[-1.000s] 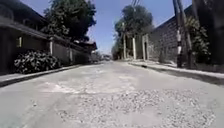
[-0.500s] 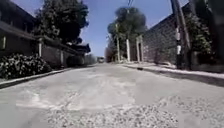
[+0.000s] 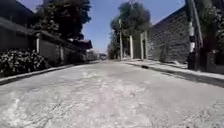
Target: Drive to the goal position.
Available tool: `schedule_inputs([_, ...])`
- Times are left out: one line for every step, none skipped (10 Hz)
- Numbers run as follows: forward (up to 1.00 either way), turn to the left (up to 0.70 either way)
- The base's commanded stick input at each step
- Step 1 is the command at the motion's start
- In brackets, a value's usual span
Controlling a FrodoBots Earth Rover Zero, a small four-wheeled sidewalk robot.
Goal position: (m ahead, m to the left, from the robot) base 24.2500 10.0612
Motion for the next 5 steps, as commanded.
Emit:
schedule_inputs([1.00, 0.02])
schedule_inputs([1.00, 0.02])
schedule_inputs([1.00, 0.02])
schedule_inputs([1.00, 0.02])
schedule_inputs([1.00, 0.02])
